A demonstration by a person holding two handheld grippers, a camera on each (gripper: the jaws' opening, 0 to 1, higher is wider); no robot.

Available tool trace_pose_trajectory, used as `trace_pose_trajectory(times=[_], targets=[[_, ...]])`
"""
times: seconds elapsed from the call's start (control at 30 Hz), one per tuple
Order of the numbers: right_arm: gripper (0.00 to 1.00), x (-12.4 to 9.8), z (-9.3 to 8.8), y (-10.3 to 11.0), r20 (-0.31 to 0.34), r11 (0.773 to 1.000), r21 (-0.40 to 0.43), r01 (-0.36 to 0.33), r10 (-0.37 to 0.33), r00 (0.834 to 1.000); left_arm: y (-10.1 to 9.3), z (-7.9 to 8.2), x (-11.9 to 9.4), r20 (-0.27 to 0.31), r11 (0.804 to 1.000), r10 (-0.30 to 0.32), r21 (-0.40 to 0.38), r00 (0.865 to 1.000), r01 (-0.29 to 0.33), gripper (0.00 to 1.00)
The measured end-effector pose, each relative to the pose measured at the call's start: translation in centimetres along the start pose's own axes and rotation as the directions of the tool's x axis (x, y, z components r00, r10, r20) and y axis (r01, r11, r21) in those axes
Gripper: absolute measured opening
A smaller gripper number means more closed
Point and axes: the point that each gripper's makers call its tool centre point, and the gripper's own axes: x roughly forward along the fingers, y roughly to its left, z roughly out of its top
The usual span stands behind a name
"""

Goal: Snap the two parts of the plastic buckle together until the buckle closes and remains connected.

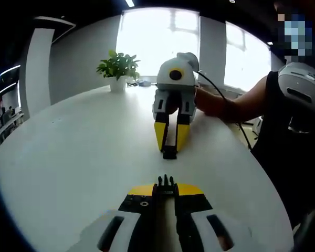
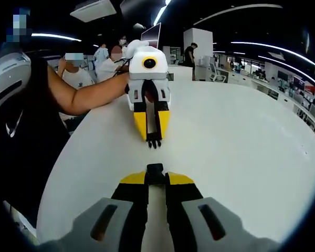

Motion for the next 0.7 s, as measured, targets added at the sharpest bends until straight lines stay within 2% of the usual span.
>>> trace_pose_trajectory(times=[0.13, 0.27, 0.7], targets=[[0.1, 0.04, 0.0, 0.13, -0.004, 1.0, -0.021, 0.005, -0.005, 1.0, 0.03, -0.01, 0.04, -0.003, 1.0, 0.004, 0.004, 1.0, -0.004, 0.1], [0.1, 0.12, 0.21, 0.3, -0.008, 0.993, -0.112, 0.032, -0.033, 0.999, 0.11, 0.01, 0.07, -0.003, 1.0, 0.008, 0.009, 1.0, -0.008, 0.1], [0.1, 0.17, 0.11, 0.33, 0.008, 0.996, -0.083, 0.014, -0.013, 1.0, 0.07, 0.13, 0.33, 0.007, 1.0, 0.005, 0.009, 1.0, -0.005, 0.1]])
